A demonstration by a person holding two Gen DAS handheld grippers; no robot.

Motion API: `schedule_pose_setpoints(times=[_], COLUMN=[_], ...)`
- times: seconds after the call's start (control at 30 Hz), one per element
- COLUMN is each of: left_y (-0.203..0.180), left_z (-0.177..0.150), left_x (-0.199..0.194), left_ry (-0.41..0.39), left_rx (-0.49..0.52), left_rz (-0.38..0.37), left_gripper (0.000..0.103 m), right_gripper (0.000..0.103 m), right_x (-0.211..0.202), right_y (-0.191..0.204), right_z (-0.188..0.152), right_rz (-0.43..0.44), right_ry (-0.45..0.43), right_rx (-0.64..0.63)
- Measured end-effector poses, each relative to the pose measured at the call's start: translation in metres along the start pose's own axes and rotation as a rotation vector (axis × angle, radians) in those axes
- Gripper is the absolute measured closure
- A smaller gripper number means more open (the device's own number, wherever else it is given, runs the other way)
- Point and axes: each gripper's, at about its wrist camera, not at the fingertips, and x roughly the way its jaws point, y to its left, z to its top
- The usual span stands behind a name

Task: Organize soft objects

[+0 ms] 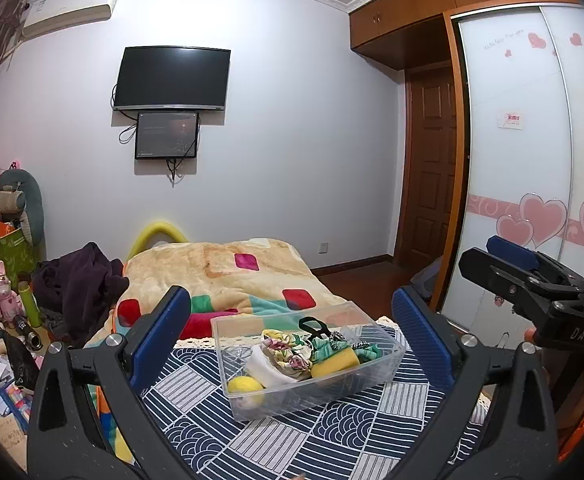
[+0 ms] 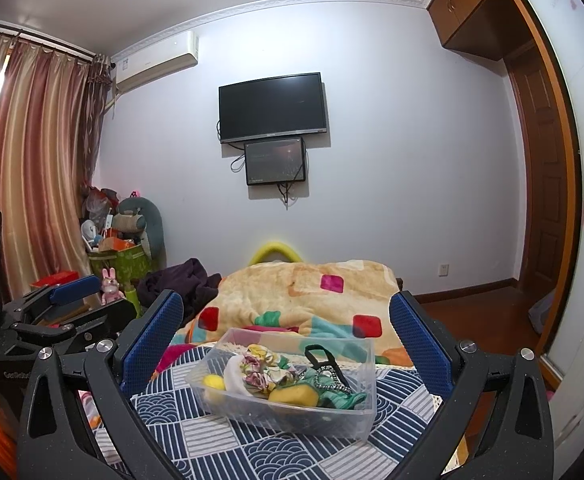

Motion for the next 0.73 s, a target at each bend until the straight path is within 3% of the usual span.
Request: schedule_pose_setpoints(times=[0.73], left_y=[0.0068], left_z=[-0.0023], left_x=[0.0058], left_ry=[0.03], left_rx=[-0.035], left_rz=[-0.024], left_gripper=[0.001], right_gripper=[0.0], right_x=[-0.0011], right_y=[0.0012], right_z=[-0.0005], right_rz=[0.002], right_ry=[0.006], right_rx=[-0.004])
